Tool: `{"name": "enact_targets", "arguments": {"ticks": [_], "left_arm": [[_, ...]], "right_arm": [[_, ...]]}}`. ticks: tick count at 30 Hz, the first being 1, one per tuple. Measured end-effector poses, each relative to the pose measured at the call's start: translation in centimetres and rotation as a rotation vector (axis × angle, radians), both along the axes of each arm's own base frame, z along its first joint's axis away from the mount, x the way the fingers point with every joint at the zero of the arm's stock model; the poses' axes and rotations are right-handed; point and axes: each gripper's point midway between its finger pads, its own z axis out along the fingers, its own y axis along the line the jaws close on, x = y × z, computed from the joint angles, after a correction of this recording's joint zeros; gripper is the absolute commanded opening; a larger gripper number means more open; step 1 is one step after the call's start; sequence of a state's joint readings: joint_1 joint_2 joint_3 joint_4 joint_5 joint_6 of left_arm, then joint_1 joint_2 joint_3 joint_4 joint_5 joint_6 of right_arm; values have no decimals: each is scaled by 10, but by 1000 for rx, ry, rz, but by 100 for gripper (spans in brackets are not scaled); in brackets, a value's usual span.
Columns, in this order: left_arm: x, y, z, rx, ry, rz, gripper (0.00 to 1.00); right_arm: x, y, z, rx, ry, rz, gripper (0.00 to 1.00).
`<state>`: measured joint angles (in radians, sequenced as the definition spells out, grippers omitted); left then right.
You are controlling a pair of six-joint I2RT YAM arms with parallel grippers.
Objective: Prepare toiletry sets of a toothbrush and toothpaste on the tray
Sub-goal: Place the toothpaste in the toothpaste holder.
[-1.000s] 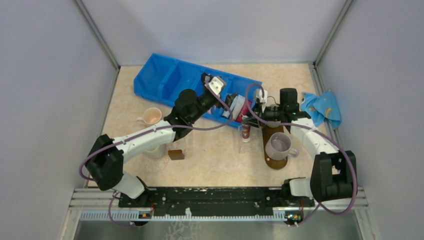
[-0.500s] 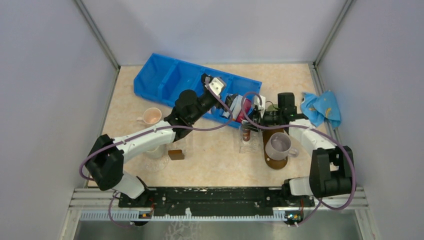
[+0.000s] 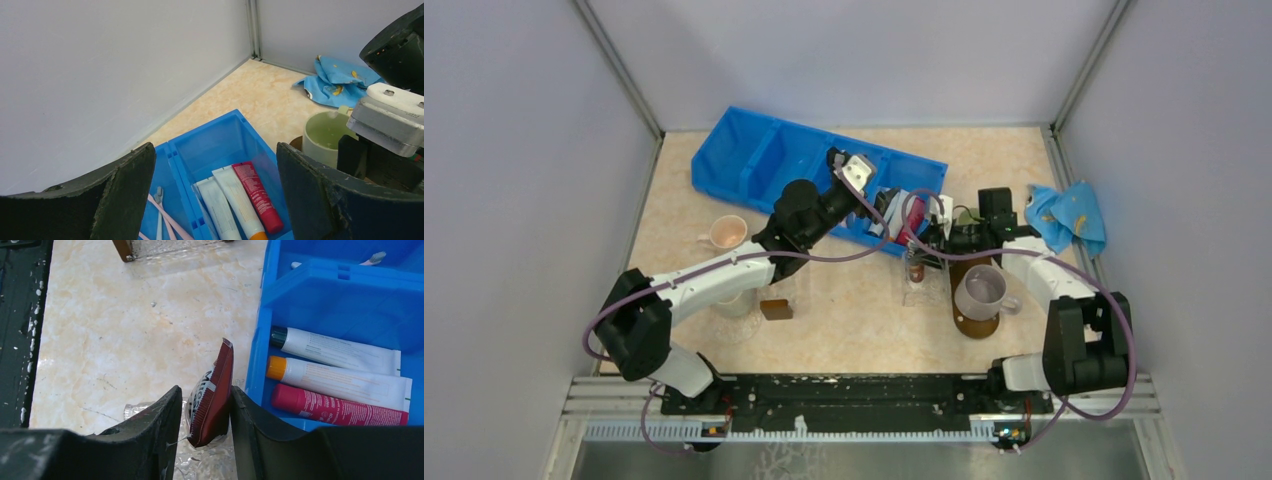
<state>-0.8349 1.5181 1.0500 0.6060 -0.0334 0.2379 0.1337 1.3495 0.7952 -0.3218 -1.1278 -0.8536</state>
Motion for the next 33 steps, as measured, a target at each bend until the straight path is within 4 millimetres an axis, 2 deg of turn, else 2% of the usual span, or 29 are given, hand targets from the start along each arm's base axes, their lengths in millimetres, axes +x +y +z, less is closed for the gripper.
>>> {"name": "enact_targets", "arguments": {"ticks": [3,14,15,18,21,30,33], "left_arm": [[0,0,0,0,0,0,94],[-1,-1,0,1,-1,-6,94],[-1,-1,0,1,-1,-7,94],[-1,-1,0,1,-1,-8,94],[-1,-1,0,1,-1,-9,94],[-1,-2,0,1,-1,-12,94],[-2,-2,0,2,-1,-15,95]], "right_arm": [[1,0,0,0,12,-12,23],[14,-1,5,12,8,-76,19],[15,-1,4,14,9,-78,22],[15,0,5,17,6,-80,40],[15,0,4,16,4,-78,51],[13,-1,4,12,25,-85,71],[13,-2,13,5,34,-90,75]]}}
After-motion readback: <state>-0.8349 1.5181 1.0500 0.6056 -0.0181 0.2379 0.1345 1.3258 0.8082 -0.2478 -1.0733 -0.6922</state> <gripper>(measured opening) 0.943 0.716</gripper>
